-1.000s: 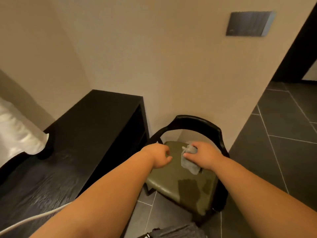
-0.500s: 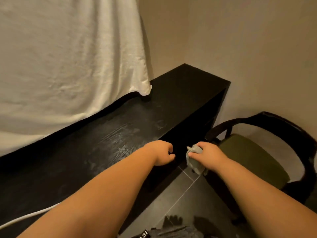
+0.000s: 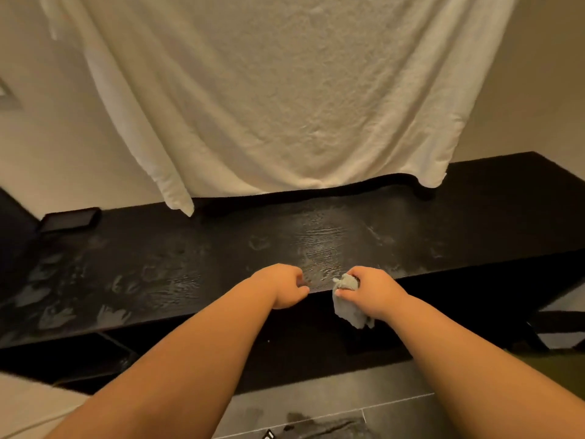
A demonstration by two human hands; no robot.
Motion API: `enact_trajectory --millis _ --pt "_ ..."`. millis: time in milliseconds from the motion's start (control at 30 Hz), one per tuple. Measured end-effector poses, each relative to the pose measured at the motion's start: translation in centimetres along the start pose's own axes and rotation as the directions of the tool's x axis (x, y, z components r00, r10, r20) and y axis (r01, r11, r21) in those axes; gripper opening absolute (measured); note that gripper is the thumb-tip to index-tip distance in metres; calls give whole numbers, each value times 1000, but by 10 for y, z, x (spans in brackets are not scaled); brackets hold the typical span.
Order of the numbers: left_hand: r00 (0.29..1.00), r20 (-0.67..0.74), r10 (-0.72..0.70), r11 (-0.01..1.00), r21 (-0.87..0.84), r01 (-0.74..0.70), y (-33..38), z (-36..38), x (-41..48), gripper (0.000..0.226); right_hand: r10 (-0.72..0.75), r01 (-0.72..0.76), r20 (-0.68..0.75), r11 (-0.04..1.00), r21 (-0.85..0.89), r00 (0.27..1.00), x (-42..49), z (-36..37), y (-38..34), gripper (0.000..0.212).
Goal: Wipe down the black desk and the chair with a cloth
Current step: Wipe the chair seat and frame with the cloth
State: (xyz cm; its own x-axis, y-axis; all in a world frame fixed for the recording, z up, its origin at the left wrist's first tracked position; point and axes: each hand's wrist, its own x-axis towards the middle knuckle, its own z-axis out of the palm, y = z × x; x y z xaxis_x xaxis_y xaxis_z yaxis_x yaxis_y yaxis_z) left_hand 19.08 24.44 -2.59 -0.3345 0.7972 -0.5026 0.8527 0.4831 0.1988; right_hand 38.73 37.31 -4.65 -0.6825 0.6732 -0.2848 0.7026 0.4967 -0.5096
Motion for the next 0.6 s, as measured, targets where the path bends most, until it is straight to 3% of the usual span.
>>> enact_trajectory --millis 267,600 --pt "977 10 -212 967 -143 212 -44 45 -66 44 -179 193 202 980 -49 963 14 36 -42 32" --pt "876 -8 -482 835 -306 457 -104 92 -159 42 -364 400 377 916 -19 852 5 93 -111 29"
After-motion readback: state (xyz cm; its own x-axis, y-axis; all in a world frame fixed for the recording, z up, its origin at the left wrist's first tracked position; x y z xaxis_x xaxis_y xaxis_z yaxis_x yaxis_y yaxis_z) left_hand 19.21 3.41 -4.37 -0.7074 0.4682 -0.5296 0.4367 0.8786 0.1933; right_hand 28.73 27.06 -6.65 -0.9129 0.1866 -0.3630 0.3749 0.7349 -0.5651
